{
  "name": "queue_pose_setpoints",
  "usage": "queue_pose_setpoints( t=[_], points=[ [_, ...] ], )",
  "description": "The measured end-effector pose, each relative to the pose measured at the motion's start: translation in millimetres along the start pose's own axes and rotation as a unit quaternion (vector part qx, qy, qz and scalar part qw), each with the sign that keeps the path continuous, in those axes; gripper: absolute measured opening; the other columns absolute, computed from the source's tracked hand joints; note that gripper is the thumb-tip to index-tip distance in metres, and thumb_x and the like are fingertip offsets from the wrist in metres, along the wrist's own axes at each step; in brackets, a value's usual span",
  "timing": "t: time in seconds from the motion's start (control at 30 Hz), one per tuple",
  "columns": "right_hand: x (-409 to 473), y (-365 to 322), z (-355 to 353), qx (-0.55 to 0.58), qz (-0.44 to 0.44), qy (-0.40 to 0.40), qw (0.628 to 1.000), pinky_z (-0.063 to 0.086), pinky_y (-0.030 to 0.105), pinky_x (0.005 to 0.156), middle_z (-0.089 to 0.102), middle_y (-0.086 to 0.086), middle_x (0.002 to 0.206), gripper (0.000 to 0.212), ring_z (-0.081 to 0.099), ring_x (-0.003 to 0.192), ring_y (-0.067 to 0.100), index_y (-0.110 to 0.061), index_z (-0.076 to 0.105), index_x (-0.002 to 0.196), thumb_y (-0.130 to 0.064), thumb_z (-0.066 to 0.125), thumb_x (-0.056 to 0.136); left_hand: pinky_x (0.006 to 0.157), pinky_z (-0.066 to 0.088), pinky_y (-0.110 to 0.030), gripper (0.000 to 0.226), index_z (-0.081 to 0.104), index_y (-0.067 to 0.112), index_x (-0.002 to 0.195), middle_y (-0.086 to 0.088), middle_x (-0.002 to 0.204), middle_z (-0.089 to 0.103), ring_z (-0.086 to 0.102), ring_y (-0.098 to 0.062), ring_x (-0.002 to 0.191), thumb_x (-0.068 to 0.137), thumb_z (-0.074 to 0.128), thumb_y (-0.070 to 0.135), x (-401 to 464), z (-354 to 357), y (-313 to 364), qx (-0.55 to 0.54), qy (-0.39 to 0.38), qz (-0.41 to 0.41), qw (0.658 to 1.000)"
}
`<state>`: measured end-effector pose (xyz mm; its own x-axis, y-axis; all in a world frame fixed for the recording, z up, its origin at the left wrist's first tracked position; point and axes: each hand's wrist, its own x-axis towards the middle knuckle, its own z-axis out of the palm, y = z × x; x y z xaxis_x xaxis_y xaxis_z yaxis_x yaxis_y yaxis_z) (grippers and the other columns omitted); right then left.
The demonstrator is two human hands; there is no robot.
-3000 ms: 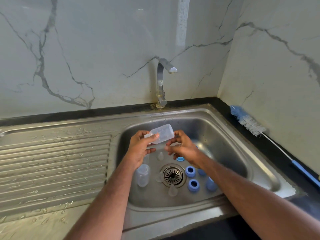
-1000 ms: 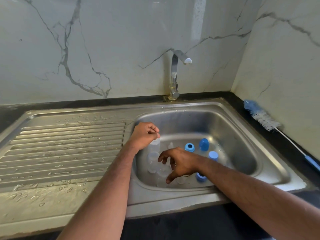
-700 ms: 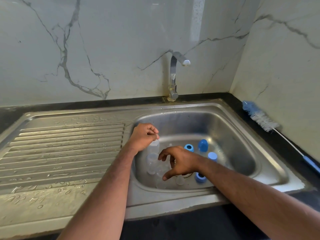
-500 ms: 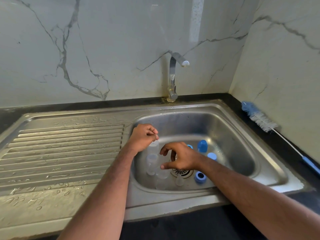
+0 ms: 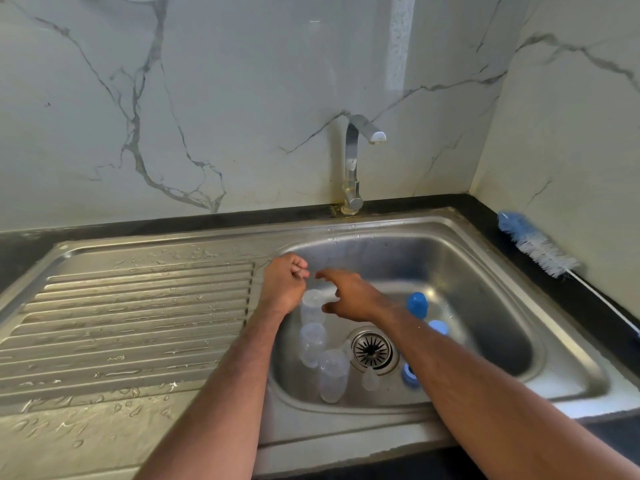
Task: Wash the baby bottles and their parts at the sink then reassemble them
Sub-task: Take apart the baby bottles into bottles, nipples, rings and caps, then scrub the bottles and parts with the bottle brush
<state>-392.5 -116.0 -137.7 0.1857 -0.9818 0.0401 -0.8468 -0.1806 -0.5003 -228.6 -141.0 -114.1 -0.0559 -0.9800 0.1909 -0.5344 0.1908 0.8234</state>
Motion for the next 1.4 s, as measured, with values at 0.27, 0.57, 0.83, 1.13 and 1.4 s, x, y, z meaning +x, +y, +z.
queue_pose_setpoints(
  t=[0.27, 0.57, 0.83, 1.13, 1.4],
  points=[
    [26, 5, 24, -0.09, -0.033, -0.075, 0.993, 0.046, 0.049, 0.106, 0.047, 0.002, 0.15, 0.071, 0.047, 0.136, 0.027, -0.035, 0.039, 0.152, -0.018, 0.072, 0.091, 0.066, 0.041, -0.006, 0.027, 0.069, 0.01, 0.099, -0.002, 0.093, 0.069, 0.065, -0.012, 0.089, 0.089, 0.051, -0.008, 9, 12, 3, -0.013, 0.031, -0.003, 0.999],
    [2, 13, -21, 0.152, 0.041, 0.118, 0.98, 0.058, 0.028, 0.078, 0.056, -0.003, 0.113, 0.053, 0.061, 0.099, 0.014, -0.028, 0.046, 0.114, -0.016, 0.083, 0.078, 0.076, 0.05, -0.026, 0.025, 0.061, 0.018, 0.101, 0.002, 0.1, 0.065, 0.063, -0.015, 0.094, 0.086, 0.076, 0.03, 4, 18, 7, -0.154, 0.111, -0.073, 0.979],
    [-32, -3, -40, 0.288, 0.034, 0.194, 0.937, 0.06, 0.032, 0.08, 0.061, -0.006, 0.107, 0.058, 0.065, 0.099, 0.011, -0.025, 0.049, 0.103, -0.031, 0.092, 0.066, 0.091, 0.059, -0.05, 0.037, 0.063, 0.017, 0.12, -0.001, 0.11, 0.075, 0.072, -0.02, 0.104, 0.09, 0.074, 0.035, -14, 22, 30, -0.331, -0.122, -0.082, 0.932],
    [-76, 14, -74, 0.248, 0.137, 0.302, 0.91, 0.057, 0.019, 0.074, 0.069, -0.006, 0.1, 0.026, 0.065, 0.08, 0.004, -0.019, 0.067, 0.108, -0.022, 0.079, 0.086, 0.078, 0.062, -0.044, 0.043, 0.062, 0.034, 0.114, 0.004, 0.106, 0.074, 0.072, -0.017, 0.096, 0.083, 0.081, 0.012, -20, 37, 34, -0.219, -0.111, 0.048, 0.968],
    [-181, 100, -173, -0.192, 0.349, 0.324, 0.858, 0.051, 0.034, 0.077, 0.068, 0.011, 0.103, 0.019, 0.067, 0.093, 0.029, -0.01, 0.068, 0.106, -0.007, 0.061, 0.088, 0.077, 0.048, -0.023, 0.045, 0.059, 0.027, 0.116, 0.008, 0.109, 0.067, 0.064, -0.009, 0.1, 0.08, 0.083, 0.015, -25, 79, 82, -0.138, -0.147, 0.113, 0.973]
  ],
)
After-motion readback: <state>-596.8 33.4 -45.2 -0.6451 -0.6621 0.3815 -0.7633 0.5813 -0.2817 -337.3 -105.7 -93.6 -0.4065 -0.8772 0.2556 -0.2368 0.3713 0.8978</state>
